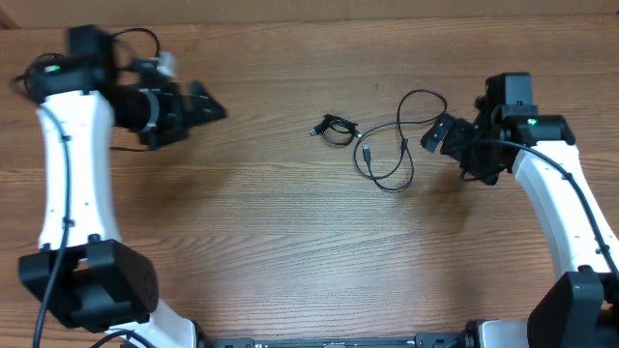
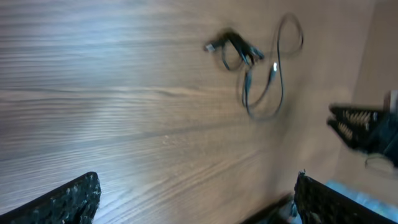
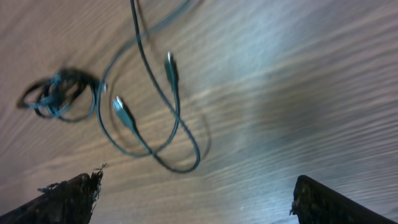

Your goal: Untangle cables

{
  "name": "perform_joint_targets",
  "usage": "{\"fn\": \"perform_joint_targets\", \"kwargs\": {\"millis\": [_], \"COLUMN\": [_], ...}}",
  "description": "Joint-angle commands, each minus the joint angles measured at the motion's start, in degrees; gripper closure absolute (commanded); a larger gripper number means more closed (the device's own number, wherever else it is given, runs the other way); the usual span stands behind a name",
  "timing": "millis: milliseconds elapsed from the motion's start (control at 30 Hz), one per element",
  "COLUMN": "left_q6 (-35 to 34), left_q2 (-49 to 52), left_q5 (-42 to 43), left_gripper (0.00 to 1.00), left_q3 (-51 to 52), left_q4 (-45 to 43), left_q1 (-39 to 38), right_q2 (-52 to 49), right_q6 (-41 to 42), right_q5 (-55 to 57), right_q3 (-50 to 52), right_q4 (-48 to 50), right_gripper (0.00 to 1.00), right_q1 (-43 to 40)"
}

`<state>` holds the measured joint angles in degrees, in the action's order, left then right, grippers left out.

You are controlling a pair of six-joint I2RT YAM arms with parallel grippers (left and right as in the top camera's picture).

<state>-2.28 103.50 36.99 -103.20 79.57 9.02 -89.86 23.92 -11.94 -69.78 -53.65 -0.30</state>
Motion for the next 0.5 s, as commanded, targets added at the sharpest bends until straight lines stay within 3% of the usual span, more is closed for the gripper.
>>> {"fn": "perform_joint_targets", "kwargs": {"millis": [0, 167, 267, 333, 467], "left_q6": [0.8, -5.8, -6.1, -7.5, -9.8], "left_q2": [0.3, 0.3, 0.3, 0.3, 0.3], "left_q5": [-7.8, -18.5, -21.0, -21.1, -21.1], "left_gripper": [0.0, 0.0, 0.0, 0.0, 0.0], "left_q3": [0.4, 0.5, 0.5, 0.5, 0.5], "left_q4": [0.1, -1.0, -2.3, -3.1, -3.3], "left_q1": [-8.4, -18.5, -23.5, -25.6, -26.8], "right_q2": [0.0, -0.1, -0.4, -0.4, -1.2], "right_q6": [-0.2, -0.2, 0.0, 0.0, 0.7], "right_q5": [-6.3, -6.2, -6.2, -7.7, -6.5], "right_q3": [4.4, 11.5, 15.9, 17.7, 18.9], "right_q4": [3.8, 10.8, 15.8, 18.1, 21.3], "right_gripper": [0.0, 0.0, 0.1, 0.22, 0.25], "right_q1": [0.0, 1.1, 2.6, 3.7, 6.5]}}
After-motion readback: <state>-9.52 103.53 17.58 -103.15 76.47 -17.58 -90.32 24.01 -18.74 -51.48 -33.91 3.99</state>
